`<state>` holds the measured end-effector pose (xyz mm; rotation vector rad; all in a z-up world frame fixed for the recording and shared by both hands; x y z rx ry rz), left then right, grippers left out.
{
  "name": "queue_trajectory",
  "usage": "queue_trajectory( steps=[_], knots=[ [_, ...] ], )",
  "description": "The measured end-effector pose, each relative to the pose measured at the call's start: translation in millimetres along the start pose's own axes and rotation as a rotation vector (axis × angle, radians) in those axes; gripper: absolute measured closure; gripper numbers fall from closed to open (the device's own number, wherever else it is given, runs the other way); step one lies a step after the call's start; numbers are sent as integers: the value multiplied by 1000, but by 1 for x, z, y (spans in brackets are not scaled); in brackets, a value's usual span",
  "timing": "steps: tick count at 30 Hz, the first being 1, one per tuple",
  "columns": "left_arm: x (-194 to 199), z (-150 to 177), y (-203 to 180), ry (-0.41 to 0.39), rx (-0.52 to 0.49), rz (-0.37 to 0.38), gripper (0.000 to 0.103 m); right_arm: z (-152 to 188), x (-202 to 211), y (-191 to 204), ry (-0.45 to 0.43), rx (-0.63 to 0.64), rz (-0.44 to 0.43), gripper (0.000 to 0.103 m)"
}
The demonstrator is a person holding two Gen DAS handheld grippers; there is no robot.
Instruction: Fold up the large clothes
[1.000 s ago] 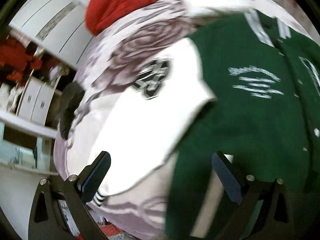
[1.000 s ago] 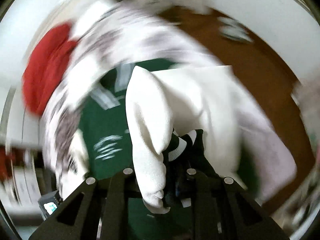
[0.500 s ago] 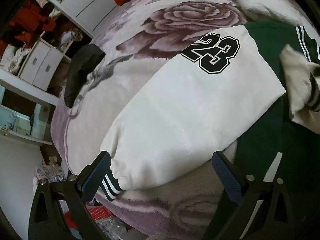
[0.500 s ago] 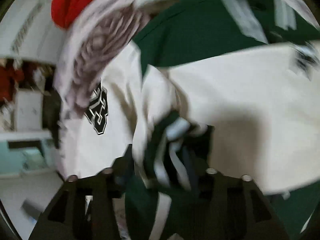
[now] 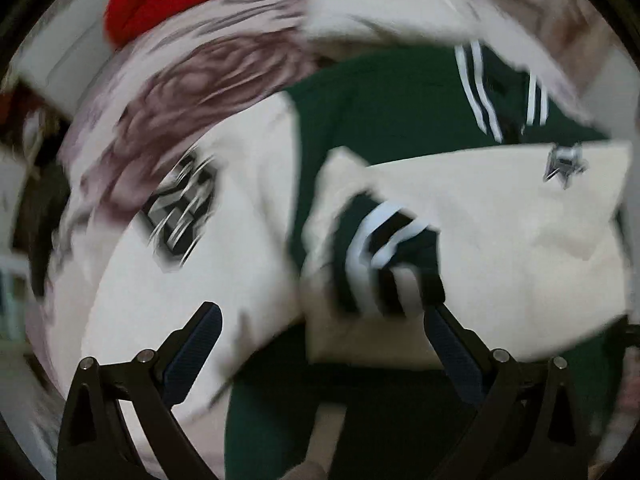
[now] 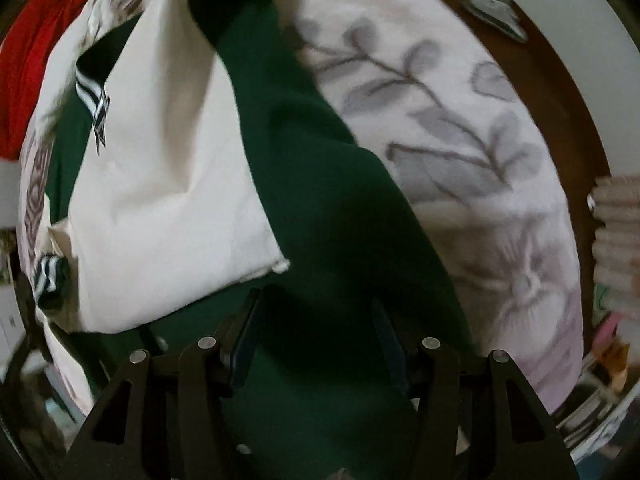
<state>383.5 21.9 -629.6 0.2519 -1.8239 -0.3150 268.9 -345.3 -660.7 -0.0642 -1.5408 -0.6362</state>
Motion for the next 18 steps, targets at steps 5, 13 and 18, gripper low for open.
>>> queue_trajectory(
  steps=[5, 13, 18],
  knots=[
    [-36, -30, 37, -23, 63, -194, 0, -1, -19, -8, -7, 47, 17, 50],
    [-35, -12, 111, 71, 193, -262, 0, 19, 0, -93, -108, -243, 30, 72],
    [-2, -13, 105, 45, 268, -145, 0, 24, 57, -73, -174, -304, -86, 66]
  ],
)
Point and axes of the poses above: each gripper's, at about its wrist camera, not at the fingertips, and x roughly against the way its jaws point, y to its left, z to its underside, the point moved 10 cm from there along -x, roughly the way its jaws point, and after that the axes turned 11 degrees about -z, right-handed, at the moved point
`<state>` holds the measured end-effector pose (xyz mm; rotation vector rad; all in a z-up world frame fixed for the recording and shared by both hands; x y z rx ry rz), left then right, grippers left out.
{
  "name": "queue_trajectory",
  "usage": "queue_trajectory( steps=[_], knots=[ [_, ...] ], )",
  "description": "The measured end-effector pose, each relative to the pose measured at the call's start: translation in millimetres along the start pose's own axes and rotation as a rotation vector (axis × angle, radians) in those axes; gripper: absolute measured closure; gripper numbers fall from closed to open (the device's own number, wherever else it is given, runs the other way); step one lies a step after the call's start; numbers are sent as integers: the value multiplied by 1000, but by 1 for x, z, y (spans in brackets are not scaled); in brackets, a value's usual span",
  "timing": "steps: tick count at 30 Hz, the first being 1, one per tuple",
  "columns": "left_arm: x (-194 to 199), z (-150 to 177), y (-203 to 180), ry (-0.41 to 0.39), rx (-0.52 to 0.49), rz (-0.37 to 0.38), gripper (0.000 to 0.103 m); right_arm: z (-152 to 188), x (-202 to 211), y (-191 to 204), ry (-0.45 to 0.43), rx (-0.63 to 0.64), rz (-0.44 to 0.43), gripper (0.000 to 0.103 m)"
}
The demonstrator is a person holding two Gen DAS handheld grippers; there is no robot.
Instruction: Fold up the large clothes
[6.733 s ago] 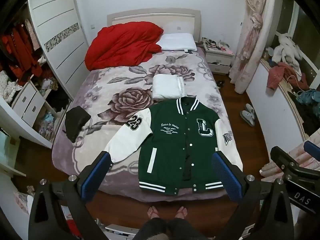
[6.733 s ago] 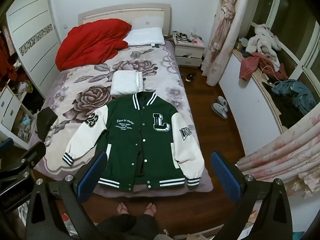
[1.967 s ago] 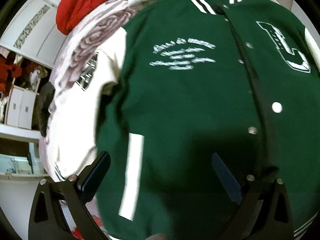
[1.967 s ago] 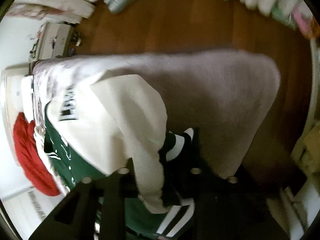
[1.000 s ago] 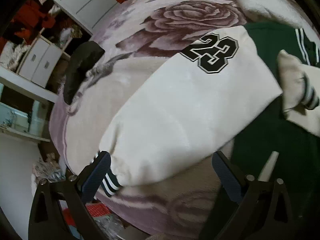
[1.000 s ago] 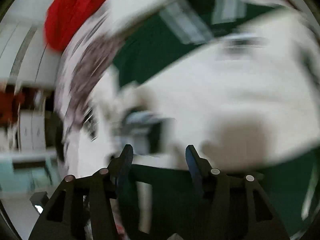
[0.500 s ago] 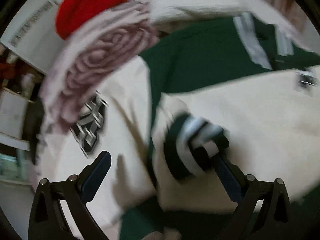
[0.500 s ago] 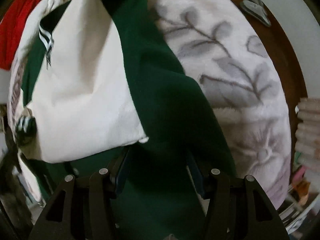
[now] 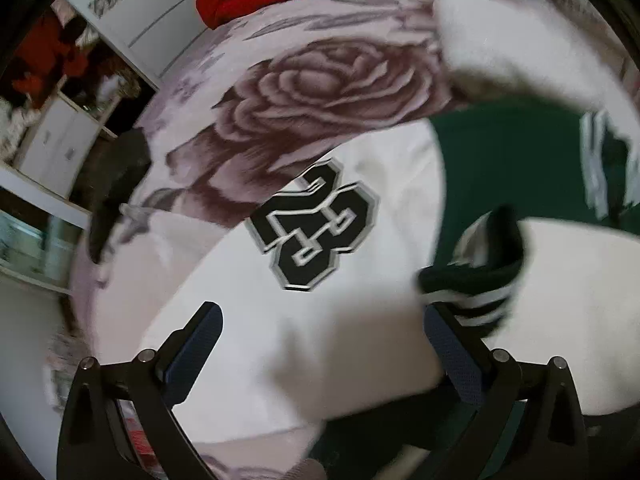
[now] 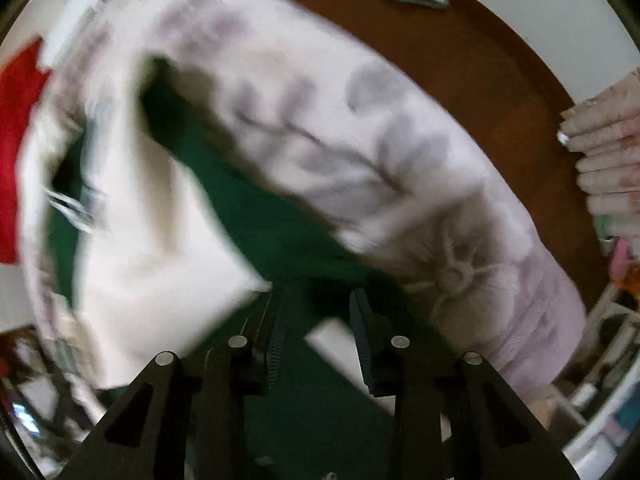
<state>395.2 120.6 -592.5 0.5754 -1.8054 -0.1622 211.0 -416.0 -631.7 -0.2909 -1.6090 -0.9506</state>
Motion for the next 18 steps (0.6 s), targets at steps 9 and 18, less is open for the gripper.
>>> queue_trajectory(
  steps=[9, 18],
  knots=[
    [-17, -1, -108, 154, -127, 317, 6, -57, -32, 65, 50, 37, -94, 60],
    [24, -36, -47, -17, 82, 400, 86, -35, -10, 66, 16, 47, -47, 60]
  ],
)
Point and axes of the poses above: each gripper's, at about its wrist camera, not at the fingertips, and x roughly against the way its jaws point, y to its left, z to its underside, the point moved 10 cm from there along -x, roughly the way its jaws point, and after that the axes turned 11 degrees about -z, right-handed, at the moved point
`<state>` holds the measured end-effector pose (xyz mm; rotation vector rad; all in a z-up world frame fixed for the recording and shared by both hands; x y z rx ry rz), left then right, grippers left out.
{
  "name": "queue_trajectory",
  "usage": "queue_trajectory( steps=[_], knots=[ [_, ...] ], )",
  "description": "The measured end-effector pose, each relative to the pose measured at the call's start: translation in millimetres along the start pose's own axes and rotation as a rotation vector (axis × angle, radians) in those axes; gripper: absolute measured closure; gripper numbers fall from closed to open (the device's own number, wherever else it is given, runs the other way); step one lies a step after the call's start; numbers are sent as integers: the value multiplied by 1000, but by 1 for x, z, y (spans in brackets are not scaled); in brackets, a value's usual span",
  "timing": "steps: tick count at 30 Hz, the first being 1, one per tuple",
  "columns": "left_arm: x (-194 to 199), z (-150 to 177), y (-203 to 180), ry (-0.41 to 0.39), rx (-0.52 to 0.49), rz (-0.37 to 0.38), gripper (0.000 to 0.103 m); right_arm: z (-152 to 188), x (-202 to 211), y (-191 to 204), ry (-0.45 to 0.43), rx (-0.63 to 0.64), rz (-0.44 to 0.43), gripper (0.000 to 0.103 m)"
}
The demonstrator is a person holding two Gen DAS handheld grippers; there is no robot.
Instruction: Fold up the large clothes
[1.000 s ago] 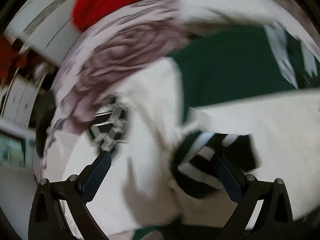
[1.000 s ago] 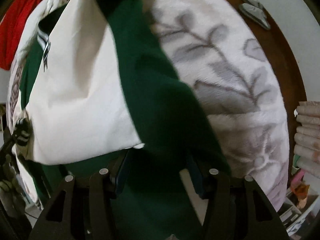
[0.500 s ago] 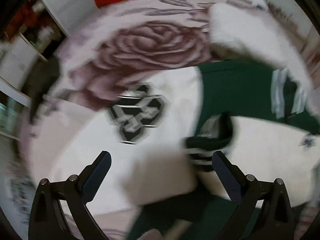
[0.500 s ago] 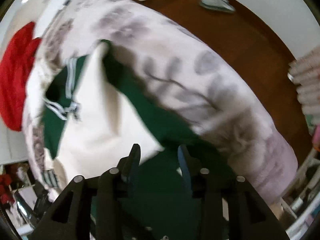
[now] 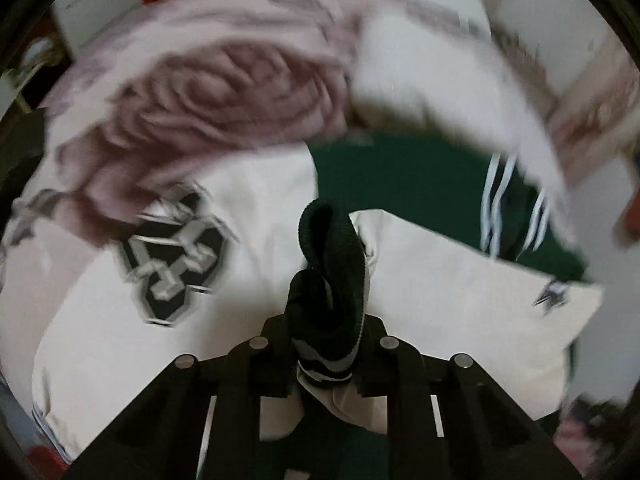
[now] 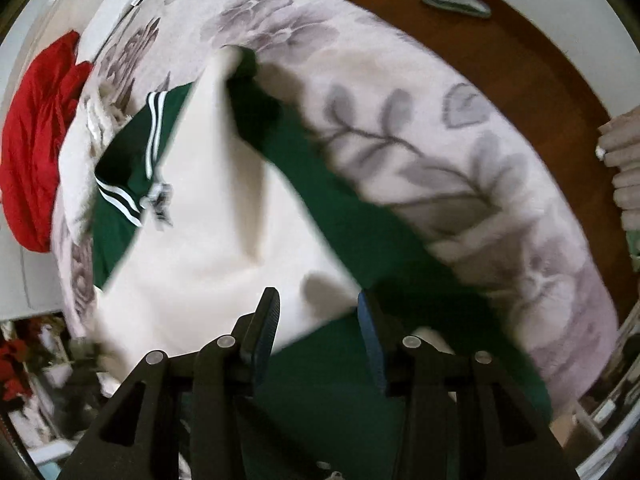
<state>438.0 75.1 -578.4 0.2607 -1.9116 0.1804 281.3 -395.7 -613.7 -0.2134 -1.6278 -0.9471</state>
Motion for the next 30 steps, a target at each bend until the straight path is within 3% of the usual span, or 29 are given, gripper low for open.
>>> queue_trajectory(
  steps=[3, 6, 9, 12, 14, 16, 18, 19, 22, 23, 25, 27, 30],
  knots=[
    [34, -3, 33, -49, 66, -14, 86, 12, -6, -11, 23, 31, 47, 60],
    [17, 22, 51, 40, 97, -31, 86, 24, -34, -15, 98, 72, 55, 59],
    [-4, 36, 58, 96, 120, -40, 86, 24, -58, -17, 131, 175, 136, 59],
    [-8, 48, 54, 102, 114, -37, 86, -12, -37, -51, -22, 155, 338, 58],
    [-9, 52, 54, 102, 99, -46, 83, -35, -18, -90, -71, 34, 390, 59],
    [-8, 57, 54, 98, 65, -62, 76, -42, -9, -106, -42, -78, 292, 59],
    [-7, 58, 57, 96, 53, -67, 69, -49, 3, -87, -44, -85, 165, 59],
    [-5, 60, 61, 99, 59, -56, 63, -52, 7, -67, -40, -59, 101, 59],
    [-1, 65, 80, 111, 103, -64, 28, -60, -3, 3, -6, 29, -74, 59],
    [0, 66, 86, 111, 116, -73, 25, -65, -18, 37, 13, 71, -133, 60],
    [8, 71, 110, 104, 162, -103, 21, -78, -48, 85, 14, 130, -178, 73],
    [14, 81, 134, 105, 207, -135, 20, -91, -93, 121, 44, 160, -193, 74],
    [19, 107, 173, 123, 285, -178, 20, -101, -161, 128, 126, 193, -14, 63]
  ],
)
Point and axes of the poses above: each gripper's, at about its wrist camera, not at the fingertips, and x roughly against the way its jaws point, y to its left, z to its underside, the point moved 10 cm from there along -x, roughly the way its jaws point, and after that the axes turned 11 degrees about -z, right-handed, at the moved point
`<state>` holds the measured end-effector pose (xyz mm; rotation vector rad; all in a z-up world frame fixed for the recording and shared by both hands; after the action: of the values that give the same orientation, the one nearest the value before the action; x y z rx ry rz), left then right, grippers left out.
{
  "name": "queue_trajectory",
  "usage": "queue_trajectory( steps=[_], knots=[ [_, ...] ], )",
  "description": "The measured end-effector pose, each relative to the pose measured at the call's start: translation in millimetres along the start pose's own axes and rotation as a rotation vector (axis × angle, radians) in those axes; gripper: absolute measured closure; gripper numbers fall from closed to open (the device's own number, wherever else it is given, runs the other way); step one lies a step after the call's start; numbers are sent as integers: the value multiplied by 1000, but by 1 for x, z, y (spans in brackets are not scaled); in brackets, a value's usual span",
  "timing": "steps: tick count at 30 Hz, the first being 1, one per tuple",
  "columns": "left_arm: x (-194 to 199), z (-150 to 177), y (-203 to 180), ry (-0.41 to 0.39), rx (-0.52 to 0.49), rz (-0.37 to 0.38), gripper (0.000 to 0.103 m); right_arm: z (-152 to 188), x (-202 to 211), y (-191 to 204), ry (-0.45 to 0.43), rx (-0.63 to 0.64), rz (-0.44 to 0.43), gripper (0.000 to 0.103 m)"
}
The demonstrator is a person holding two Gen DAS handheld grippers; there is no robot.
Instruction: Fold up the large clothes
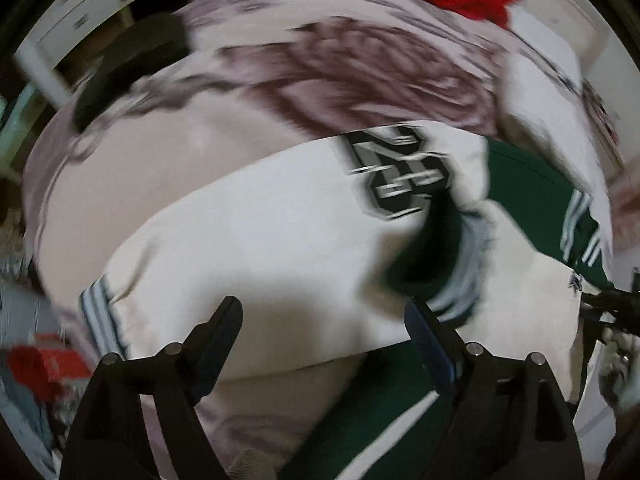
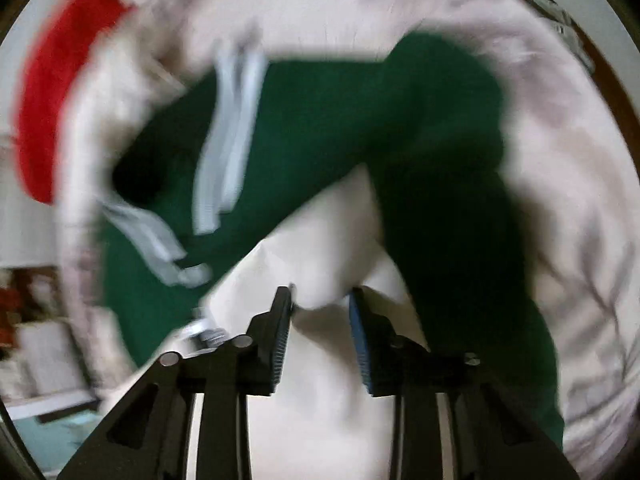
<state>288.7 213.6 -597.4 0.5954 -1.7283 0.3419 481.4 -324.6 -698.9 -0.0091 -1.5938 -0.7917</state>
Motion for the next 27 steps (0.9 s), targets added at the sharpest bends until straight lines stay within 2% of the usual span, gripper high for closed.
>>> queue_trajectory(
  steps=[2, 3, 5, 7, 9, 12, 14, 16, 18, 20, 21, 23, 27],
  knots=[
    [-4, 11, 27, 21, 50, -8, 20, -1, -3, 8, 11, 49, 79, 58],
    [-8, 20, 44, 39, 86, -9, 20, 3, 5, 15, 11, 79, 88, 57],
    [-16, 38, 70, 84, 160, 8, 20, 22, 27, 31, 5, 139, 61, 56],
    [-27, 61, 94, 147, 260, 50, 20, 52, 46, 41, 17, 145, 3, 49],
    [-45, 85, 113, 225, 401, 140, 20, 86, 56, 51, 44, 142, -35, 48],
    [-72, 97, 123, 280, 559, 256, 21, 136, 55, 70, 71, 145, -69, 45],
    [-92, 92, 129, 288, 673, 326, 21, 164, 41, 90, 108, 134, -110, 43],
    [-101, 83, 137, 274, 772, 350, 23, 189, 25, 107, 150, 110, -142, 43],
    [-101, 68, 153, 201, 892, 353, 26, 212, 8, 125, 178, 129, -153, 43],
    [-92, 57, 170, 127, 930, 292, 69, 226, -2, 147, 188, 179, -152, 43],
    [-84, 43, 177, 71, 927, 304, 84, 233, -7, 157, 194, 201, -147, 43],
    [-75, 25, 189, 16, 917, 287, 87, 244, -13, 179, 203, 245, -142, 43],
    [-59, -41, 221, -95, 820, 305, 88, 258, -17, 212, 197, 319, -134, 43]
  ],
)
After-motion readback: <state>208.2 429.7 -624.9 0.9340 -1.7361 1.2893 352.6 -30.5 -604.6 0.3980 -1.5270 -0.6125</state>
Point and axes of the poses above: each gripper's, at about its wrist camera, not at the fingertips, and x roughly against the way its jaws point, y to its left, z to its underside, the point moved 10 cm from there along -x, roughly the way its jaws point, and after that the axes turned 11 degrees about -z, right-handed, at the moved point
